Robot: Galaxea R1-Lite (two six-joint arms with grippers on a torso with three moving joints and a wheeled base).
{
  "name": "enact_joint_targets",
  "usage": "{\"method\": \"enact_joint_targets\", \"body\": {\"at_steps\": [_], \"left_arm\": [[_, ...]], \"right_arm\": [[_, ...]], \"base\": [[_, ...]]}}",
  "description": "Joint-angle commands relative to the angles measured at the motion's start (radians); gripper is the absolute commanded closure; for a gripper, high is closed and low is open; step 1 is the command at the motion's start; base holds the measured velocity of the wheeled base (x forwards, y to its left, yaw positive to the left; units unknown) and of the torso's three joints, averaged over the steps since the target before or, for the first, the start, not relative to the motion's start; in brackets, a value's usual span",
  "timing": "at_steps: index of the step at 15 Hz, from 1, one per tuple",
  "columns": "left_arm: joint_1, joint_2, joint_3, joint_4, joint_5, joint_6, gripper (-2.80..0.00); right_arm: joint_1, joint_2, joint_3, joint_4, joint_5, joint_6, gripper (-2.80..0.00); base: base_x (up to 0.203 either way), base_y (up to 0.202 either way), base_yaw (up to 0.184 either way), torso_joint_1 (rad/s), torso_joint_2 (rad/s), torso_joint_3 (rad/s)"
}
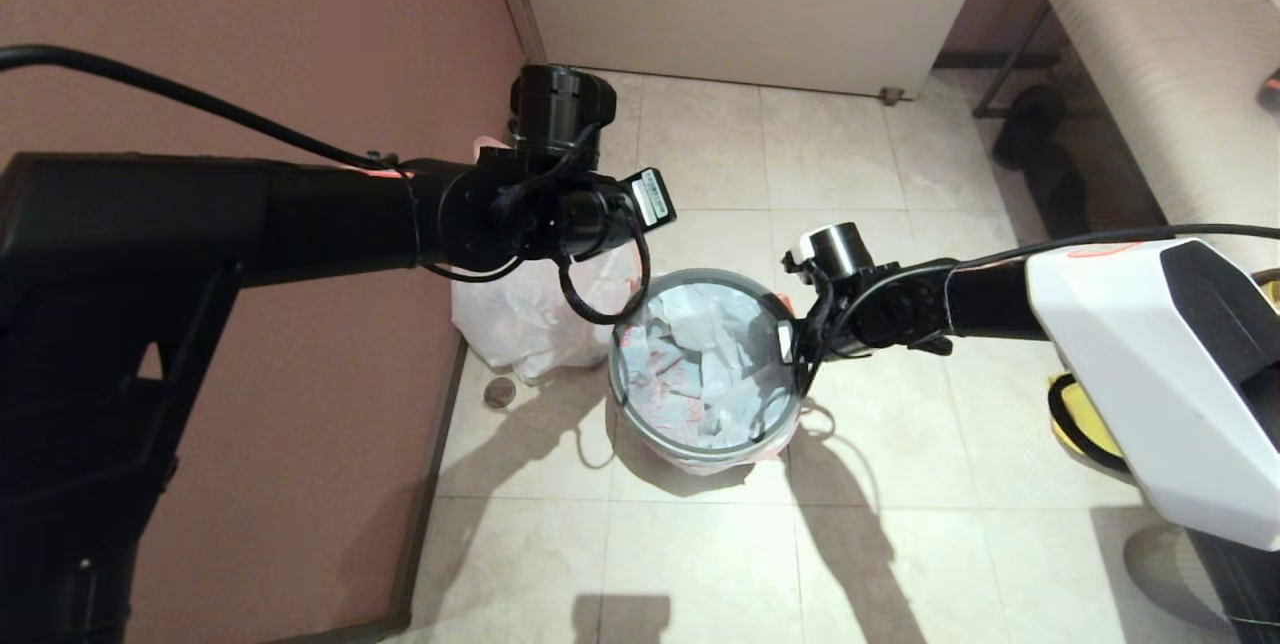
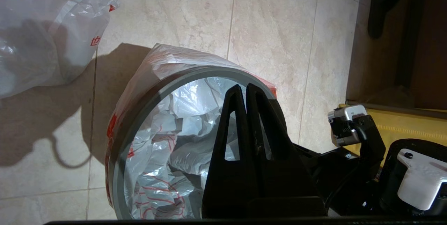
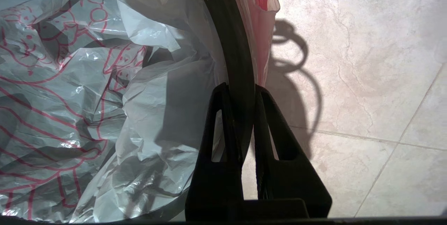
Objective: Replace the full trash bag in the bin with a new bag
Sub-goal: Place the trash can ring on the trash can
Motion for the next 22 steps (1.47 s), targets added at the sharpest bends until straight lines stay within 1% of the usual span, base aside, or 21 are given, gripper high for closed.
{"method": "enact_joint_targets", "body": {"at_steps": [1, 4, 6, 7, 9, 10, 13, 15, 18, 22], "left_arm": [[-0.002, 0.000, 0.000, 0.000, 0.001, -0.003, 0.00], [-0.010, -0.006, 0.010, 0.018, -0.003, 0.001, 0.00], [-0.009, 0.014, -0.013, 0.077, -0.003, 0.026, 0.00], [-0.007, 0.035, -0.036, 0.091, -0.002, 0.029, 0.00], [-0.007, 0.036, -0.043, 0.105, -0.001, 0.030, 0.00], [-0.006, 0.036, -0.043, 0.105, -0.001, 0.030, 0.00], [-0.005, 0.036, -0.044, 0.108, -0.001, 0.033, 0.00], [-0.007, 0.037, -0.051, 0.143, 0.000, 0.038, 0.00], [-0.004, 0.044, -0.071, 0.191, -0.002, 0.072, 0.00], [0.003, 0.105, -0.074, 0.177, -0.002, 0.085, 0.00]], "right_arm": [[0.000, 0.020, 0.001, 0.002, -0.016, -0.007, 0.00], [0.003, 0.023, 0.001, -0.004, -0.024, -0.008, 0.00], [0.002, 0.019, 0.001, -0.004, -0.024, -0.006, 0.00], [0.002, 0.016, 0.001, -0.004, -0.024, -0.006, 0.00], [0.003, 0.015, 0.004, -0.003, -0.025, -0.008, 0.00], [0.003, 0.014, 0.004, -0.004, -0.025, -0.008, -2.80], [0.006, -0.013, 0.009, 0.002, -0.025, -0.007, -2.80], [0.007, -0.030, 0.011, 0.005, -0.025, -0.005, -2.80], [0.014, -0.092, 0.051, 0.009, -0.025, -0.004, -2.80], [0.012, -0.144, 0.067, 0.009, -0.045, -0.002, -2.80]], "base": [[0.000, 0.000, 0.000, 0.000, 0.00, 0.000], [0.000, 0.000, 0.000, 0.000, 0.00, 0.000], [0.000, 0.000, 0.000, 0.000, 0.00, 0.000], [0.000, 0.000, 0.000, 0.000, 0.00, 0.000], [0.000, 0.000, 0.000, 0.000, 0.00, 0.000], [0.000, 0.000, 0.000, 0.000, 0.00, 0.000], [0.000, 0.000, 0.000, 0.000, 0.00, 0.000], [0.000, 0.000, 0.000, 0.000, 0.00, 0.000], [0.000, 0.000, 0.000, 0.000, 0.00, 0.000], [0.000, 0.000, 0.000, 0.000, 0.00, 0.000]]}}
